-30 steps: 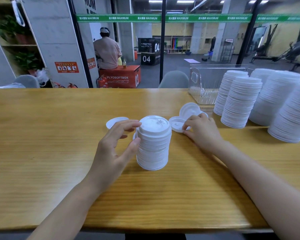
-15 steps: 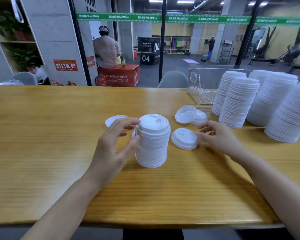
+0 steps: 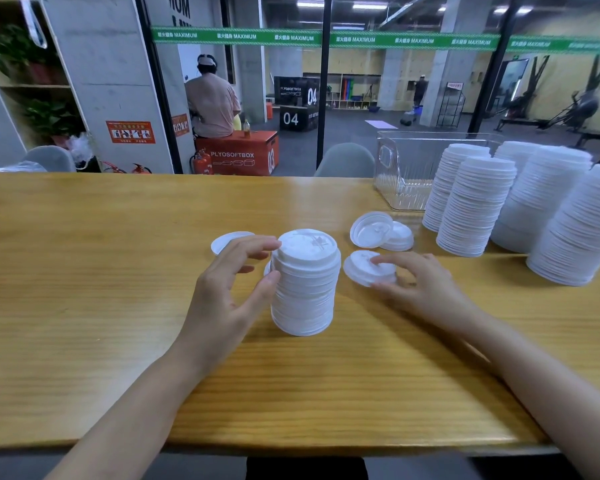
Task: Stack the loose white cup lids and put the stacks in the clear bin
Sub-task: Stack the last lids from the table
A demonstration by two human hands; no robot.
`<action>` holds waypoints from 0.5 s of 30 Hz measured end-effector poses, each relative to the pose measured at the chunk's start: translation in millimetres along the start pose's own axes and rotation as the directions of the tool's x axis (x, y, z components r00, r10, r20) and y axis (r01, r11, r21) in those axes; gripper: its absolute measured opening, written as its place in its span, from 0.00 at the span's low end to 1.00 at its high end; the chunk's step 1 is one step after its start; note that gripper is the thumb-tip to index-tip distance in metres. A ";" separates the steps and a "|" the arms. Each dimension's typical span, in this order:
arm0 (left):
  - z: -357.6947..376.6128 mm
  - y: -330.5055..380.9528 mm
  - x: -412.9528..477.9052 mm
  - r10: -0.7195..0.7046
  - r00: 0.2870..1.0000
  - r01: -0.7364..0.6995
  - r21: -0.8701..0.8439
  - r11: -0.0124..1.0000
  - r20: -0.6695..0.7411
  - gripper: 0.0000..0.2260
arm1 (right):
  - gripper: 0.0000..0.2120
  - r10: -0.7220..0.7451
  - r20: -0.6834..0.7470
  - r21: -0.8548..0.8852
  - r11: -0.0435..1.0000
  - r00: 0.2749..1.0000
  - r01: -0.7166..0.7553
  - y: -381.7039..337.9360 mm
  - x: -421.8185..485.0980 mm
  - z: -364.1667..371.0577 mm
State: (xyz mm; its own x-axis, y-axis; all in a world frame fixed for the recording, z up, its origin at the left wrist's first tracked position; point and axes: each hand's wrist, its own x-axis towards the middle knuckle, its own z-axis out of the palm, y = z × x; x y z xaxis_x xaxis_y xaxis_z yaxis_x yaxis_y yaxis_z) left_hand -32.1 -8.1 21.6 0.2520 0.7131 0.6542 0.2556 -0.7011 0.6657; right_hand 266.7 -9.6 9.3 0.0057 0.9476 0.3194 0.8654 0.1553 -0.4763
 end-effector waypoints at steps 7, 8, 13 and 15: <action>0.0 0.7 -0.1 -0.010 0.999 0.010 -0.005 1.000 -0.032 0.18 | 0.15 -0.145 -0.093 0.418 0.893 0.985 0.170 -57.5 0.3 -26.9; -0.1 1.0 -0.3 -0.010 0.999 0.010 -0.005 1.000 -0.038 0.18 | 0.15 -0.181 -0.079 0.414 0.888 0.980 0.197 -66.7 0.4 -27.3; -1.3 2.2 -0.6 0.000 0.999 0.000 -0.003 1.000 -0.050 0.18 | 0.17 -0.285 -0.003 0.353 0.897 0.959 0.267 -90.6 7.9 -19.9; -1.6 2.1 -0.6 0.004 0.999 -0.004 -0.001 1.000 -0.043 0.17 | 0.17 -0.292 0.012 0.337 0.902 0.956 0.271 -91.9 9.5 -17.3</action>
State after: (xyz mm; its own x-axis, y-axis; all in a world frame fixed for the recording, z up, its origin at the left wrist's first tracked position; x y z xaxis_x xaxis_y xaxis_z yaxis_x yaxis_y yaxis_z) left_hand -33.2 -9.9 23.2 0.2126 0.7096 0.6718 0.2534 -0.7040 0.6635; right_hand 195.9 -19.7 70.3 -0.2537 0.8642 0.4345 0.6129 0.4911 -0.6190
